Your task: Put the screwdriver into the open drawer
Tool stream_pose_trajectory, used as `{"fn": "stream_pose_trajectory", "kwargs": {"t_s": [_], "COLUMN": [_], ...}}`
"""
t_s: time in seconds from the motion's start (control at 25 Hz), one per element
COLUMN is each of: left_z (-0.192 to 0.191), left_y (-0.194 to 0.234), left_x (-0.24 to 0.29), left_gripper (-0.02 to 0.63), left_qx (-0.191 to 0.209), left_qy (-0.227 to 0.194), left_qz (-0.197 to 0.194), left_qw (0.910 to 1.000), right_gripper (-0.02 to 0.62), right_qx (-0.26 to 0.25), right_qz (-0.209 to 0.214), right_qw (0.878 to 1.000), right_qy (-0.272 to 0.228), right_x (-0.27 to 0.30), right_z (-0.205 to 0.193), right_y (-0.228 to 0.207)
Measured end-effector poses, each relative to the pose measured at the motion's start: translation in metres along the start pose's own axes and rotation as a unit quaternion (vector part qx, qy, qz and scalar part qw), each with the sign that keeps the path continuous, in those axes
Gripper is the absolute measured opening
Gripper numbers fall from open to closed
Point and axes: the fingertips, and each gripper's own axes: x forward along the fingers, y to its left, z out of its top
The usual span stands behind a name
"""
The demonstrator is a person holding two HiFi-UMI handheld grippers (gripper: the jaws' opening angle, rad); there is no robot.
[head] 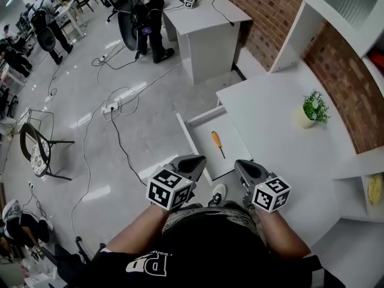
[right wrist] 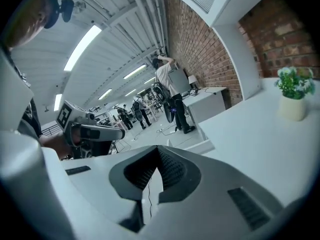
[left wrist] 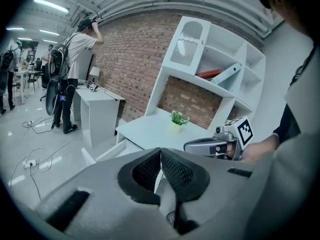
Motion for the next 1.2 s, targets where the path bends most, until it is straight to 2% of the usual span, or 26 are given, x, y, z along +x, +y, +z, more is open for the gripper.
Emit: {"fn": "stream_pose_trajectory", "kwargs": {"t_s": [0.16,0.28,0.48,0.72,0.88,1.2], "left_z": [-0.021,-0.039,-0.061,-0.067,-0.066,-0.061], "left_y": [-0.007,-0.009,-0.022,-0.044,-0.056,-0.073], "left_x": [-0.039,-0.067,-0.093,-0.11,-0.114,-0.096], "left_gripper": [0.018,0.018,0.018,0.018,0.018,0.018], "left_qx": [-0.002,-0.002,0.016,0.022,0.019,-0.007], "left_qy": [0.007,0.01,0.02,0.02,0.011,-0.007], "left_qz": [-0.016,-0.023,-0.051,-0.069,-0.059,-0.015], "left_qw": [0.9999,0.9997,0.9984,0.9972,0.998,0.9998], "right_gripper": [0.005,0.005,0.005,0.005,0.003,0.003], "right_qx": [-0.013,-0.017,0.002,-0.003,-0.007,-0.052], "right_qz": [0.0,-0.016,-0.054,-0.075,-0.082,-0.052], "right_qw": [1.0,1.0,0.999,0.997,0.997,0.997], "right_qy": [-0.004,-0.003,0.0,-0.006,-0.004,0.015], "right_x": [-0.005,-0.008,-0.026,-0.054,-0.067,-0.093], "right_z": [-0.014,-0.029,-0.058,-0.068,-0.066,-0.055], "right_y": [0.039,0.066,0.093,0.11,0.101,0.092]}}
